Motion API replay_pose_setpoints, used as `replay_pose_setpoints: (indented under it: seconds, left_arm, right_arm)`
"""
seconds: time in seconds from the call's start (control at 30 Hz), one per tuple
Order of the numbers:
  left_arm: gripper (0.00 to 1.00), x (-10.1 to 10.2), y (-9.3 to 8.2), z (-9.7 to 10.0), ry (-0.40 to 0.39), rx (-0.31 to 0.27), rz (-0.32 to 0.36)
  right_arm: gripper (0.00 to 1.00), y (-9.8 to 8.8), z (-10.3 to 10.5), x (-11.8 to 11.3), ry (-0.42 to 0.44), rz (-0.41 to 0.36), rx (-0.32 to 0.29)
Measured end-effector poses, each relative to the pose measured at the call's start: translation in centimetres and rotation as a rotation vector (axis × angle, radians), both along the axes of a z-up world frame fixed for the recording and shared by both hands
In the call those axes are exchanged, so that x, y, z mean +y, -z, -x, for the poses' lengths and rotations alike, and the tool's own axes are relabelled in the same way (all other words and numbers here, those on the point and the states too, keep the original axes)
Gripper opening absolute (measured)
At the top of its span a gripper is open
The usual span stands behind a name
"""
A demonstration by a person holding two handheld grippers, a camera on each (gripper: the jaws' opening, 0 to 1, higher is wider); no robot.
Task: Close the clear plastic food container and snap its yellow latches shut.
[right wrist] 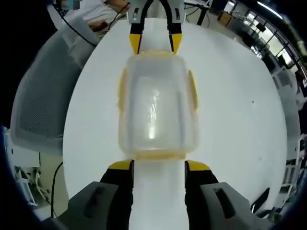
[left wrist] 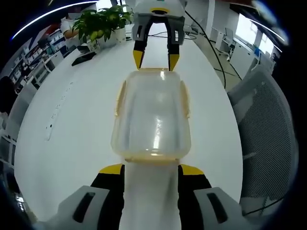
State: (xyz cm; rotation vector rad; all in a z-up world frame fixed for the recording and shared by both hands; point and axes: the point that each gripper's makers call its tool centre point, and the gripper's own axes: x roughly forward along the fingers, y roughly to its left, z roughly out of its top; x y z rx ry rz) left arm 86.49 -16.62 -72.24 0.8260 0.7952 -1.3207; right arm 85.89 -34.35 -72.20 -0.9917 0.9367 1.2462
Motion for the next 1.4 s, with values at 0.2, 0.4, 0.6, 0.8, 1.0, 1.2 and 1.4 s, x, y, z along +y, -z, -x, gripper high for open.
replay_pose_setpoints:
  seconds: [0.2,0.4,0.6,0.8,1.0,1.2,1.4]
  left_arm:
    - [0.38,0.4,-0.4,0.1,-0.026,-0.011,0.000]
    - [0.38,0.4,-1.2,0.0,-0.104,-0.005,0.036]
    - [0.39,0.2,-1.8,0.2,-0.165,0.014,0.081]
    - [0.39,-0.2,-2.2,-0.1,-0.273,0.036,0.127]
    - [0.39,-0.2,-2.1,-0.3,-0.386,0.048,0.153]
    - [0.38,-0.5,-1.7,-0.4,-0.478,0.076,0.180]
    - [0.38,-0.9,-1.0,-0.1,-0.554,0.117,0.200]
  right_arm:
    - [0.38,-0.6,0.3,-0.2,0.062,-0.019,-0.011]
    - [0.36,-1.2,0.4,-0.3,0.143,-0.056,-0.025]
    - [0.35,-2.1,0.2,0.2,0.236,-0.106,-0.034]
    - [0.34,-2.6,0.0,0.6,0.358,-0.169,-0.039]
    - [0.35,-2.6,-0.1,0.8,0.455,-0.221,-0.041]
    - [0.35,-2.1,0.2,0.8,0.543,-0.254,-0.027]
    - [0.35,-1.4,0.1,1.2,0.677,-0.325,0.013]
